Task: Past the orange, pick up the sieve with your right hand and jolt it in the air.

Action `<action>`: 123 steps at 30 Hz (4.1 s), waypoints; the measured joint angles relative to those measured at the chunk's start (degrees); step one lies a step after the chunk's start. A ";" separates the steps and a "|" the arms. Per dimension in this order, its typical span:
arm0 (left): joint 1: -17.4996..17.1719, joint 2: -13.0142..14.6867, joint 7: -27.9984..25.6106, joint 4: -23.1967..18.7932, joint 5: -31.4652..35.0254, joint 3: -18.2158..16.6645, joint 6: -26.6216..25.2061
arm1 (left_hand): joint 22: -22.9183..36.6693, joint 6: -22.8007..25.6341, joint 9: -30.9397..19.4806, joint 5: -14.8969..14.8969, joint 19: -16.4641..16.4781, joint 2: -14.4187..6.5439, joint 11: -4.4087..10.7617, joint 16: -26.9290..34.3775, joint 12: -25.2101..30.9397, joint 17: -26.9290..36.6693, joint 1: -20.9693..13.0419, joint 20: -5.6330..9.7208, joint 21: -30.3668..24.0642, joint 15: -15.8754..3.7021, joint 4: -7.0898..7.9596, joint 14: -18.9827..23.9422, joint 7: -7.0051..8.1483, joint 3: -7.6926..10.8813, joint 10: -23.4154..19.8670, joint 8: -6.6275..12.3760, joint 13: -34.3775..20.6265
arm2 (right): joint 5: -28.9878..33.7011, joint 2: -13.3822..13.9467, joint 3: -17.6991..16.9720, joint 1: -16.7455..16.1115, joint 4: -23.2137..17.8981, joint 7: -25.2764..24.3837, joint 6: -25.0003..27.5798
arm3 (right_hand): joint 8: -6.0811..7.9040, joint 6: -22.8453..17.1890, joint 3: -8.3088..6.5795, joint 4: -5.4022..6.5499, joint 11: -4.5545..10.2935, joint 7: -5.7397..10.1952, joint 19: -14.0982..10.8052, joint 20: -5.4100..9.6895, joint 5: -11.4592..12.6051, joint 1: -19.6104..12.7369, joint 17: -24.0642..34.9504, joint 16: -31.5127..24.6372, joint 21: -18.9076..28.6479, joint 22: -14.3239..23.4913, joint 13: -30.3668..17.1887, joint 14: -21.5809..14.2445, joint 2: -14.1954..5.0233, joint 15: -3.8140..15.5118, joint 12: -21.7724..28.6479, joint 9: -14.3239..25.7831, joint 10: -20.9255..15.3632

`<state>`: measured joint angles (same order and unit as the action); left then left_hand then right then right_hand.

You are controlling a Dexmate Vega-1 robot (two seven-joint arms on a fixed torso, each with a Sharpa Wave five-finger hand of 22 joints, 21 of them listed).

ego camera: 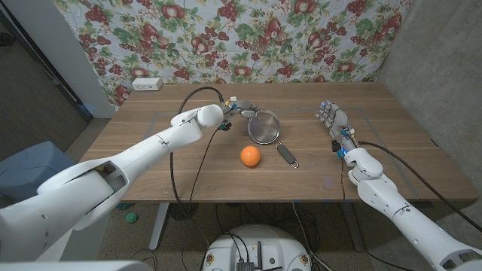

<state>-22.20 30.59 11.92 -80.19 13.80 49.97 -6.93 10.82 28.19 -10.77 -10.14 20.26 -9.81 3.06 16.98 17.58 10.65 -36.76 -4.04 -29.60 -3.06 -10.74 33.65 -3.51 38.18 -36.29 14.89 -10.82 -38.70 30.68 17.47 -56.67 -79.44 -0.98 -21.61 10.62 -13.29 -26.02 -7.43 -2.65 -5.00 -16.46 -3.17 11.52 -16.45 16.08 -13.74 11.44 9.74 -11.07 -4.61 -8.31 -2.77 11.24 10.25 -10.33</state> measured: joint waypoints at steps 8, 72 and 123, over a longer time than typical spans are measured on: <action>0.02 -0.49 -1.24 0.48 -0.15 0.05 0.04 | -0.01 16.75 -2.27 -0.27 4.26 0.07 0.63 1.04 4.79 -0.27 -6.96 1.82 -2.44 -0.82 -0.03 7.34 -1.85 1.30 -17.38 5.67 -0.61 | -0.05 0.10 -0.10 -0.03 0.05 -0.03 0.00 | 0.00 0.00 0.00 0.00 0.00 0.00 0.00 0.00 0.00 0.00 0.00 0.00 0.00 0.00 0.01 0.00 0.00 0.00 0.00 0.00 0.00; -3.79 -2.16 -11.79 -1.60 -10.44 -5.46 -8.90 | 0.79 21.06 -9.50 0.24 7.71 0.04 -2.54 0.36 10.20 0.42 -9.93 6.30 -6.88 -2.24 1.33 13.49 -1.11 1.70 -24.32 13.10 -6.51 | 2.74 2.62 -0.23 -0.96 -3.56 -3.84 4.03 | 0.00 -0.32 0.45 -0.51 0.00 0.32 0.00 0.00 0.45 -0.01 -0.39 0.00 0.00 0.00 0.03 0.00 0.01 0.00 0.00 0.00 0.00; -3.36 -1.18 -17.62 -3.00 -7.17 -6.16 -5.20 | 0.77 19.88 -11.60 0.67 7.15 -0.02 -2.02 -0.79 11.49 1.22 -9.87 6.59 -8.28 -2.27 1.58 13.36 -0.79 1.46 -24.19 15.65 -9.55 | 5.75 16.43 0.38 -0.86 -18.15 -3.00 22.27 | 0.86 -2.88 0.56 -0.88 -1.64 -0.82 -0.83 0.00 0.45 -0.46 -0.37 -0.39 0.00 0.00 -0.26 -1.24 0.46 -0.20 0.66 0.00 -3.70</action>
<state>-25.56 29.41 -5.70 -83.18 6.63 43.81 -12.12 11.59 48.07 -22.37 -9.46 27.42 -9.83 1.04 16.19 29.07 11.87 -46.63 2.55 -37.88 -5.33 -9.16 47.01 -4.30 39.64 -60.48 30.54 -20.36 -32.95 47.11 17.85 -57.53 -97.59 -3.97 0.66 11.48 -16.17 -25.47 -8.30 -4.29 -5.82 -17.29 -3.17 11.97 -16.91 15.71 -14.13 11.44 9.74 -11.33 -5.85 -7.85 -2.96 11.91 10.25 -14.03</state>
